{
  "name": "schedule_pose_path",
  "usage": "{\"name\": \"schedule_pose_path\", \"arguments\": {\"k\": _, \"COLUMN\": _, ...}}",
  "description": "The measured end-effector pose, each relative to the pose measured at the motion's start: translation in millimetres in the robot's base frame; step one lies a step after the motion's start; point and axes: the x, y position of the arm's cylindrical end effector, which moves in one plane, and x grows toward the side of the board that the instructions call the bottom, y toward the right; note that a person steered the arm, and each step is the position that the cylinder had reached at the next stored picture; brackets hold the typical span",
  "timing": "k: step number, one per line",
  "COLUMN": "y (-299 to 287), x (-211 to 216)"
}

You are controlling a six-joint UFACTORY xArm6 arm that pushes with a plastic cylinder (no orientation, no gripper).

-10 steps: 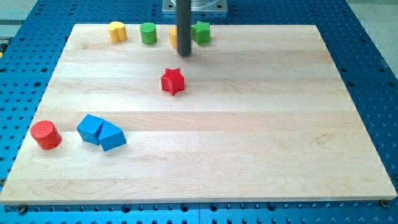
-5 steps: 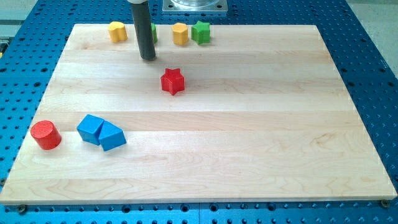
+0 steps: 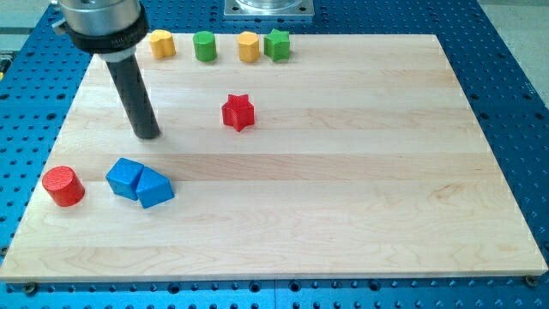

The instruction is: Place the red star towards the left center of the board

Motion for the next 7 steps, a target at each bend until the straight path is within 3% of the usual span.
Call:
{"name": "schedule_pose_path", "arguments": {"k": 1, "y": 74, "x": 24}}
{"name": "schedule_pose_path", "arguments": {"k": 2, "y": 166, "x": -8}}
{"name": "schedule_pose_path", "arguments": {"k": 3, "y": 179, "x": -42}}
{"name": "schedule_pose_path", "arguments": {"k": 5, "y": -17, "x": -11}}
{"name": "schedule_pose_path", "arguments": {"k": 6, "y": -17, "x": -11}}
{"name": "schedule_pose_path", "arguments": {"k": 7, "y": 32, "x": -20}}
